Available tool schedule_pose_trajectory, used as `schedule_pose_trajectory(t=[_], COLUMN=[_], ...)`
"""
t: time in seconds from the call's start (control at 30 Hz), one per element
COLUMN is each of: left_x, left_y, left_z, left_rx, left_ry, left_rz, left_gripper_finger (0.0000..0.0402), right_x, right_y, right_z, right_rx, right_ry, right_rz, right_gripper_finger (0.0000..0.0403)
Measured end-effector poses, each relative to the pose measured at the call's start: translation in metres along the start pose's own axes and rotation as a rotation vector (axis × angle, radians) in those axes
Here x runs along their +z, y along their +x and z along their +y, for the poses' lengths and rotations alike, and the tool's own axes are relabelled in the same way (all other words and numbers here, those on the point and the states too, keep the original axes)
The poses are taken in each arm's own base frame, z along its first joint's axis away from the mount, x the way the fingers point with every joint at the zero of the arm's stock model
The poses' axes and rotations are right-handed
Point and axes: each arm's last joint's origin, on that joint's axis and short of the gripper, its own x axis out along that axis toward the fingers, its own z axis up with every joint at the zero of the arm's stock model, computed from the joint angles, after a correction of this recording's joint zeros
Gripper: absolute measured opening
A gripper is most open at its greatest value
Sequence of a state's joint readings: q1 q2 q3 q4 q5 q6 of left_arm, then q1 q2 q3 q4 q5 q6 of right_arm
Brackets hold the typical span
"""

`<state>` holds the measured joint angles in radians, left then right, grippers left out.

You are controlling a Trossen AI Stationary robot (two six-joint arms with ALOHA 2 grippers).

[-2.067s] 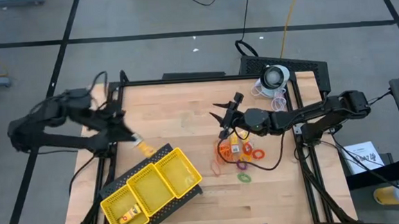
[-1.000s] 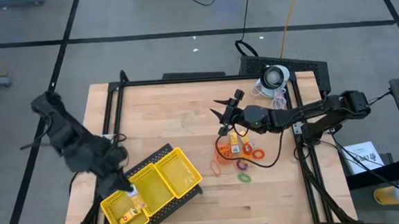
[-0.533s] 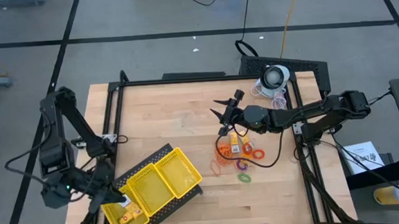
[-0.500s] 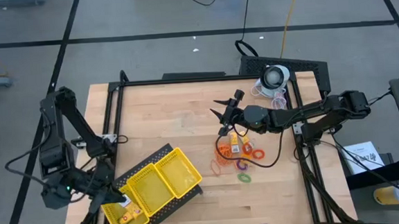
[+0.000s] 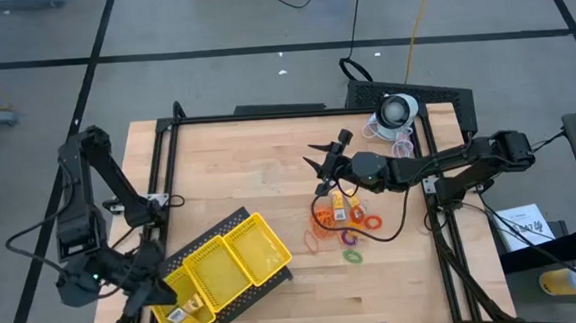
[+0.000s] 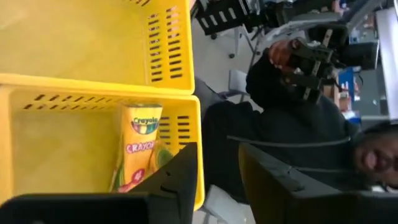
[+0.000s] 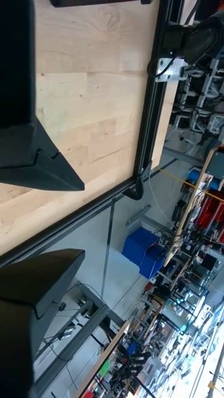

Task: Pick & Place Office Desk Supplies
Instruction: Put the crayon box into the left yellow bin on the shelf

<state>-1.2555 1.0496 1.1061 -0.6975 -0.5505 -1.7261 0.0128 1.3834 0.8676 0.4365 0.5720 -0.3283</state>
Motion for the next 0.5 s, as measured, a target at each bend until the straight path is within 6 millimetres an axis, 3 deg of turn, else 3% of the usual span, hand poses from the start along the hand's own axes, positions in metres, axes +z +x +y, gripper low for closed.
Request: schedule_pose_trajectory(t=[0.27,0.5], left_x=[0.001,-0.004], left_y=[-0.004,0.01], left_z=[0.0,0.007], left_rx=[-0.013,0.074], left_ry=[0.12,0.097], left_rz=[-0.067,-0.088], left_gripper_finger=[0.0149,0.0149], right_x=[0.0,0.0], right_y=[0.0,0.0], right_z=[0.0,0.001], right_rx=[0.002,0.002], right_ry=[0.001,0.001], right_rz=[0.0,0.0], right_gripper_finger=[0.0151,0.0151])
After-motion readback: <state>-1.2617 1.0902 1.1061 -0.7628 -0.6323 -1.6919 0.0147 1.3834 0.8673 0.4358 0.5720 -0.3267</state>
